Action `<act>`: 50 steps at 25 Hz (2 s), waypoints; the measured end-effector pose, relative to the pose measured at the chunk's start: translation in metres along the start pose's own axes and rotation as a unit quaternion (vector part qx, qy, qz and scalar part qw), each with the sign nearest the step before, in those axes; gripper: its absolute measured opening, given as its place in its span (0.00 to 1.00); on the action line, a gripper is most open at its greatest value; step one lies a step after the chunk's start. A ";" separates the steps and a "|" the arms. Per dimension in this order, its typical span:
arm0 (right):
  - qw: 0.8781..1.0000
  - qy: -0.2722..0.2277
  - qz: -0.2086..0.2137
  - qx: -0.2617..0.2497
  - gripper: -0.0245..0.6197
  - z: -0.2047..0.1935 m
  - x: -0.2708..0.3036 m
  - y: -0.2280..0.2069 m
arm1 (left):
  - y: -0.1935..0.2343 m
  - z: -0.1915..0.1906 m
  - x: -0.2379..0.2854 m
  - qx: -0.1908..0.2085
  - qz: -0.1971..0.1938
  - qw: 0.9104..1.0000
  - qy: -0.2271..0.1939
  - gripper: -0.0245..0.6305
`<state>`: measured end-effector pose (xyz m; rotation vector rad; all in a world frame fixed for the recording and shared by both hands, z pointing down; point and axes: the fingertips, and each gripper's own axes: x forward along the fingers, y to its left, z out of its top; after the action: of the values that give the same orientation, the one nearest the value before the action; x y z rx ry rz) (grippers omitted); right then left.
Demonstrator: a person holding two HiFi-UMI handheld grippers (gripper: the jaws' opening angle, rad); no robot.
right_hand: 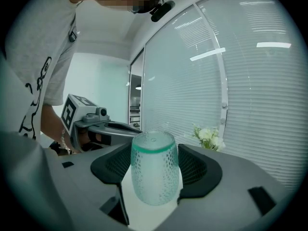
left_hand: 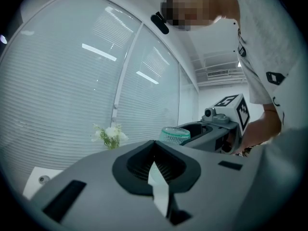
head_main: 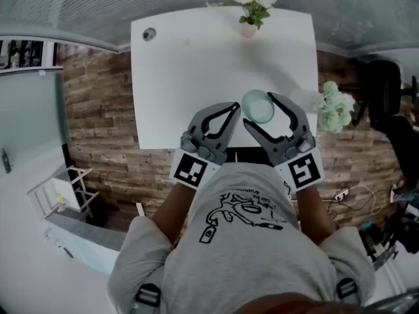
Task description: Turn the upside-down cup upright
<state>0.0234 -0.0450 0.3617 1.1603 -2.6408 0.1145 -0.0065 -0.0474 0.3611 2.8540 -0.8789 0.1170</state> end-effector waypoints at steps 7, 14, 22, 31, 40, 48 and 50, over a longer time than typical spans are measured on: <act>1.000 -0.015 0.005 -0.019 0.54 0.025 -0.009 0.004 | -0.009 0.022 -0.005 0.007 -0.004 1.000 -0.014 0.04; 0.999 -0.041 0.002 -0.025 0.54 0.053 -0.017 0.004 | -0.010 0.048 -0.012 0.004 0.004 0.999 -0.036 0.04; 0.998 -0.056 0.005 -0.039 0.54 0.072 -0.023 0.003 | -0.013 0.063 -0.018 0.001 0.002 0.999 -0.043 0.04; 0.998 -0.067 0.000 -0.003 0.54 0.076 -0.027 -0.002 | -0.015 0.066 -0.019 -0.010 -0.001 0.999 -0.043 0.04; 0.994 -0.083 -0.005 0.071 0.54 0.066 -0.029 -0.018 | -0.018 0.060 -0.017 -0.008 -0.007 0.999 -0.034 0.04; 0.976 -0.105 0.008 0.188 0.54 0.055 -0.030 -0.025 | -0.022 0.060 -0.025 -0.011 -0.009 0.999 -0.036 0.05; 0.972 -0.111 0.008 0.207 0.54 0.054 -0.028 -0.026 | -0.022 0.058 -0.026 -0.013 -0.010 0.999 -0.035 0.05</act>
<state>0.0498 -0.0515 0.3018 1.3416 -2.9128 0.5961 -0.0141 -0.0251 0.2978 2.8582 -0.8590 0.0035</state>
